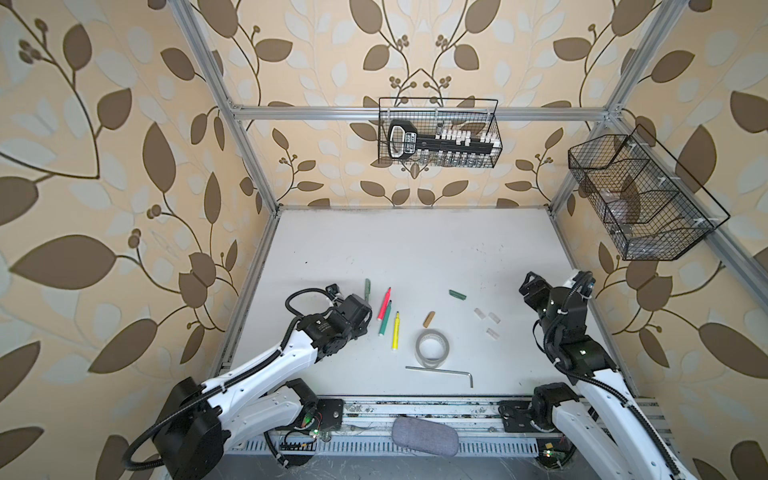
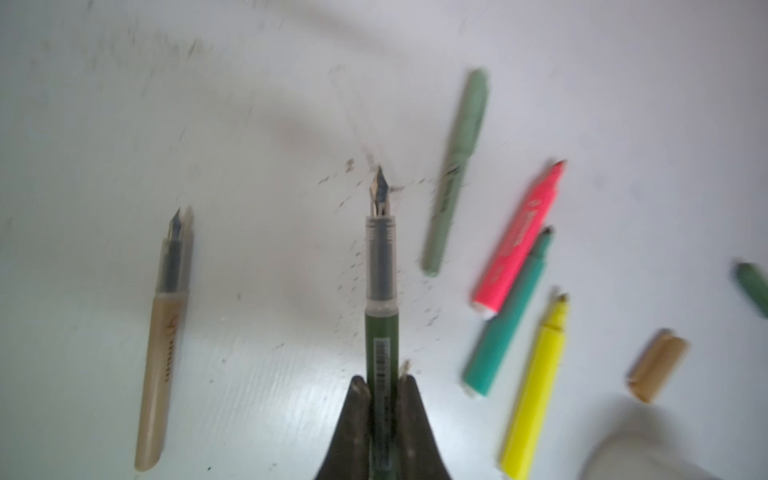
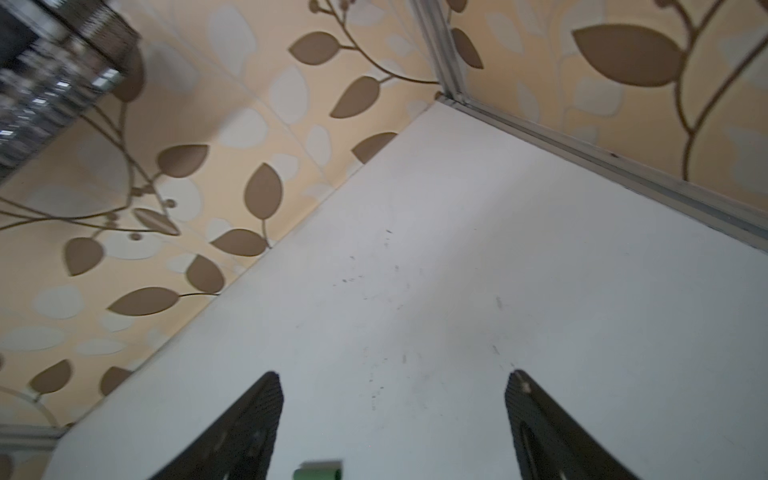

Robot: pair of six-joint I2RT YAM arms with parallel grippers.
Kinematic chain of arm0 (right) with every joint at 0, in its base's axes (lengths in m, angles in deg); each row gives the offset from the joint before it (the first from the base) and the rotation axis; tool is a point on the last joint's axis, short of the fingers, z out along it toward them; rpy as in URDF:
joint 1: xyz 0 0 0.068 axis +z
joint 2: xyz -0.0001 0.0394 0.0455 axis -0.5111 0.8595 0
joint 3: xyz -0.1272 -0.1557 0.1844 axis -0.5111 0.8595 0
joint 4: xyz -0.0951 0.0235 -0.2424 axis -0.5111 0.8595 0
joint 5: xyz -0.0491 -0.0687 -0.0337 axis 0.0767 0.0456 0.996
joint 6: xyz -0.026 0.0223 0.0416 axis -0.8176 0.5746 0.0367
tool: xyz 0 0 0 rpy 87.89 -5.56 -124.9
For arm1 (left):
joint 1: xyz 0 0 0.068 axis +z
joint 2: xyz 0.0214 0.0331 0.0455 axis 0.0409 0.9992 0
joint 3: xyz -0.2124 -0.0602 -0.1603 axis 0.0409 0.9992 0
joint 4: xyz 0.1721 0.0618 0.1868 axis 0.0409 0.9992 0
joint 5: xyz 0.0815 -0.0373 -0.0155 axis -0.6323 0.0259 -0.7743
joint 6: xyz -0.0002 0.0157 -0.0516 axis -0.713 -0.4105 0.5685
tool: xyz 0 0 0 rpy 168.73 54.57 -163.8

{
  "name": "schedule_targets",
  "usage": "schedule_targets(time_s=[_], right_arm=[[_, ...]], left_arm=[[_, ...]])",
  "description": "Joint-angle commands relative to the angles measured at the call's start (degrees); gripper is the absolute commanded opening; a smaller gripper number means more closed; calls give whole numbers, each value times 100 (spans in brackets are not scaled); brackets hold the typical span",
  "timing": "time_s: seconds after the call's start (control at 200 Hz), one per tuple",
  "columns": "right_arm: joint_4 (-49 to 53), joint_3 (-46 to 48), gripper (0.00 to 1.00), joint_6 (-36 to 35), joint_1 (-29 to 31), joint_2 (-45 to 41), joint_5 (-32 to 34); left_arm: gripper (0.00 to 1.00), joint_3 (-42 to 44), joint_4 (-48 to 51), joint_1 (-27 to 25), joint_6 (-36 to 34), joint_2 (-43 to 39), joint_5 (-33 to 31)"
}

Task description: Insert the pens into the pen caps

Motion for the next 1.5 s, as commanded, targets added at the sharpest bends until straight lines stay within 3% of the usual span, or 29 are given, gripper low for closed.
schedule_targets(time_s=[0.0,0.115,0.28,0.405,0.58,0.79,1.495], right_arm=[[323,-374,85,330,285,-18,-1249],[96,-599,85,572,1204,262,-1646],[45,-1160,87,482,3152,730,-540],[-353,-1317,87,572,3876,1120,-422],[-879,-1284,85,851,4150,1516,-614],[-1008,-1271,83,861,4531,1571,-134],[-1394,-1532,67,1039,4530,2558,-476]], left_arm=[[0,-570,-124,-64,-820,-287,249],[0,-850,-1050,-121,-1473,-186,1068],[0,-1169,-1993,-393,-2253,433,1690],[0,-900,-2761,-774,-2559,677,1769],[0,-770,-3126,-1054,-2683,645,1754],[0,-671,-3273,-1059,-2755,578,1915],[0,-602,-3602,-1135,-2786,564,2642]])
